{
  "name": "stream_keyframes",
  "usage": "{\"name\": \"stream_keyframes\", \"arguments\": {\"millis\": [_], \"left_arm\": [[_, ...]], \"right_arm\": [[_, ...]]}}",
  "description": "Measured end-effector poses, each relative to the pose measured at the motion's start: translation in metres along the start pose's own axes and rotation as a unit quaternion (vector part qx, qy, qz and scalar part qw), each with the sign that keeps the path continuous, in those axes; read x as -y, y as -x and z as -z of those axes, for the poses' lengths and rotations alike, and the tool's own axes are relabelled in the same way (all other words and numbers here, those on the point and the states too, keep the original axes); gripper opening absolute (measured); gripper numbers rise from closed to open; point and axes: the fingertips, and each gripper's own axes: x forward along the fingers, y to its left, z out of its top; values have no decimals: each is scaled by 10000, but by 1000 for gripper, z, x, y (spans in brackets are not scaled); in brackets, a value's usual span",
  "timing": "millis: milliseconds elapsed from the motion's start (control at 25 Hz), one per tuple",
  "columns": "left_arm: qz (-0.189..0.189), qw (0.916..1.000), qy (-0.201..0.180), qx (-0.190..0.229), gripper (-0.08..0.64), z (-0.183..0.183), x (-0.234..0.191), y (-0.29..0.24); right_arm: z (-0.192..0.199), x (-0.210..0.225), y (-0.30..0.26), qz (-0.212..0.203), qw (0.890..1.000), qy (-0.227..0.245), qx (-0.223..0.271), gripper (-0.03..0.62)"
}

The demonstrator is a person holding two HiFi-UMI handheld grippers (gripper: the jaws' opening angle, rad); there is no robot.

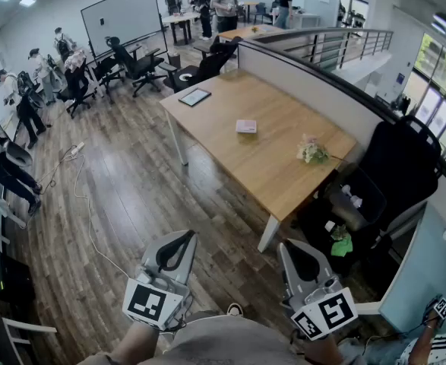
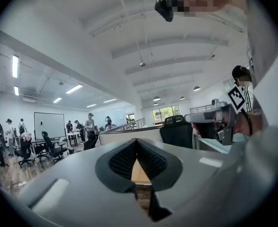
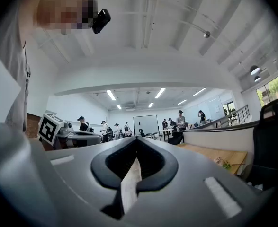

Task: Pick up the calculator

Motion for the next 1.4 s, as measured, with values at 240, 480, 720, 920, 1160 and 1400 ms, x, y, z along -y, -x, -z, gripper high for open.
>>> {"name": "stream_keyframes", "arguments": {"millis": [240,480,720,920,1160,1400], "left_arm": [[42,9999,166,2,2,-4,9,5],[11,9999,-52,93,2,-5,6,4],[3,9997,217,-83,2,6,0,-4],[31,9993,354,-148,2,15,-13,-23],[-37,9998,220,-4,2,21,-55,-52],[74,9996,289,9,2,30,-99,-101]], "right_arm": [[6,-2,3,-46,9999,31,-138,11],[9,-4,0,-153,9997,14,-178,11],[7,0,-11,-160,9997,-156,28,72],[14,16,-33,-14,9997,-231,-8,178],[23,32,-81,-20,9993,-327,-159,176],[41,55,-147,4,9980,-516,-360,176]]}}
